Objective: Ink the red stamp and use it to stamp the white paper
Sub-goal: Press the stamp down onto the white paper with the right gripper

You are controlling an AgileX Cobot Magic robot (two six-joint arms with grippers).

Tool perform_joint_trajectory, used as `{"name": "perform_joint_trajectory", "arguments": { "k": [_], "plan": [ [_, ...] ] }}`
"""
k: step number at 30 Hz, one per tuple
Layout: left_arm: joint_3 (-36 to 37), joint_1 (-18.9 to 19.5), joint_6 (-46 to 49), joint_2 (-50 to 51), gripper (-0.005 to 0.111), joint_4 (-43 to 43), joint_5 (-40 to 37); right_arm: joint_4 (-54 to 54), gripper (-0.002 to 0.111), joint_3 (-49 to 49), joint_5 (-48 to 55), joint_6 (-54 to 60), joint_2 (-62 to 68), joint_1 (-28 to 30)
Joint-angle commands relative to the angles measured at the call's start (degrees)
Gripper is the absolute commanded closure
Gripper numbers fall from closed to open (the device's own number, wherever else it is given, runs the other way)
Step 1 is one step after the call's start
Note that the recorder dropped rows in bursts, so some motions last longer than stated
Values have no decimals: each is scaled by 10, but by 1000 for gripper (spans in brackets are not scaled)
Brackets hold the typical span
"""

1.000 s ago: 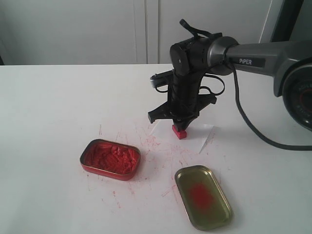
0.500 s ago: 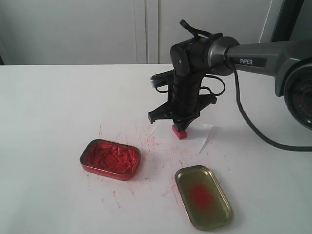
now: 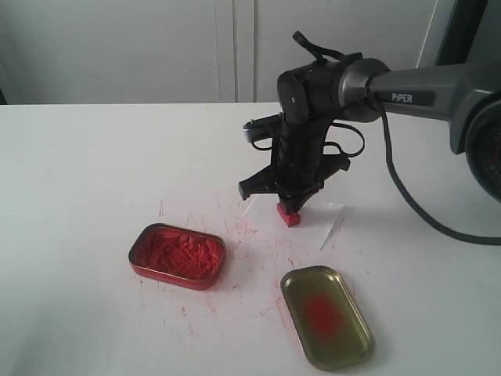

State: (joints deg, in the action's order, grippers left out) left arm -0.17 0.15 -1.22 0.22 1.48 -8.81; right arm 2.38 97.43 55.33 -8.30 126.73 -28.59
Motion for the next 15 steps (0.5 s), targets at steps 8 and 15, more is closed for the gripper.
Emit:
{"name": "perform_joint_trajectory", "arguments": {
  "k": [8,15],
  "plan": [
    [2,-2,-1,-2,107,-1,2,-33,108,-9,3,18,-30,6],
    [2,-2,-1,-2,107,-1,2,-60,108,-9,-11,18,-47,11]
  ]
}}
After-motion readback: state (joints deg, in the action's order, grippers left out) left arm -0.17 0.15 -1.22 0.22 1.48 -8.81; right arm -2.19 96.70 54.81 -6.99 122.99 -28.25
